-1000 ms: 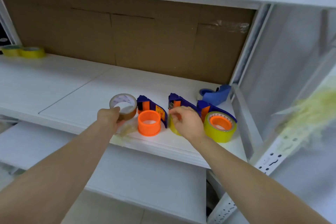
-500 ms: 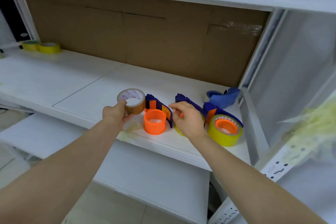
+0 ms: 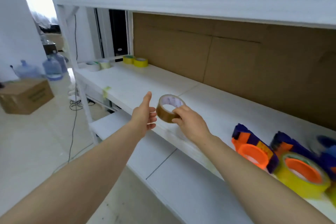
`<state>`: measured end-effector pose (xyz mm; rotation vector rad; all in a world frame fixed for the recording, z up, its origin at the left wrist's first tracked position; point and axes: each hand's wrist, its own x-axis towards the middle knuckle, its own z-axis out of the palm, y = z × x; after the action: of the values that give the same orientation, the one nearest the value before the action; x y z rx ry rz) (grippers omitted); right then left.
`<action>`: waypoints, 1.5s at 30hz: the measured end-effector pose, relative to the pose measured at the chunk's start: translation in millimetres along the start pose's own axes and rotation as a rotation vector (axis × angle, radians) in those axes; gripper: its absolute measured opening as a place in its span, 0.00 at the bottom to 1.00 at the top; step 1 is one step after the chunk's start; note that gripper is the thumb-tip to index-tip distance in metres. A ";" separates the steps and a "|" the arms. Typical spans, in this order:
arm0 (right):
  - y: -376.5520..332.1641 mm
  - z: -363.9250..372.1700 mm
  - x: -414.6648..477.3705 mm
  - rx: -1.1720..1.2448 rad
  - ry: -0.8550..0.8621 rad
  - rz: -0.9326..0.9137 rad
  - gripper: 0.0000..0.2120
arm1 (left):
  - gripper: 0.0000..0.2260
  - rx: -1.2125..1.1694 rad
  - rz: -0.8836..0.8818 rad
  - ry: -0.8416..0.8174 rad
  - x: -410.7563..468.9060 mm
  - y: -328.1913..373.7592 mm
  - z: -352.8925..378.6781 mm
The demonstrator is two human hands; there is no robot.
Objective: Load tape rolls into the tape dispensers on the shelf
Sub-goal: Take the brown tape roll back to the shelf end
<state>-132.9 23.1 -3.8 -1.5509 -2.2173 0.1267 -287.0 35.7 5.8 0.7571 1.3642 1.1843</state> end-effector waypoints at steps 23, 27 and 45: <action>-160.8 216.7 423.2 0.197 0.026 0.081 0.13 | 0.16 0.537 0.255 0.311 343.8 147.1 -288.8; -165.5 246.0 496.8 0.169 -0.003 0.045 0.13 | 0.14 0.598 0.257 0.294 416.4 180.7 -297.7; -198.3 282.8 587.4 0.071 -0.016 0.437 0.20 | 0.11 0.633 0.304 -0.088 584.7 234.6 -318.1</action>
<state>-583.7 533.7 -25.6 -1.9730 -1.8296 0.3435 -739.7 577.1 -2.7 1.4889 1.6039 0.9245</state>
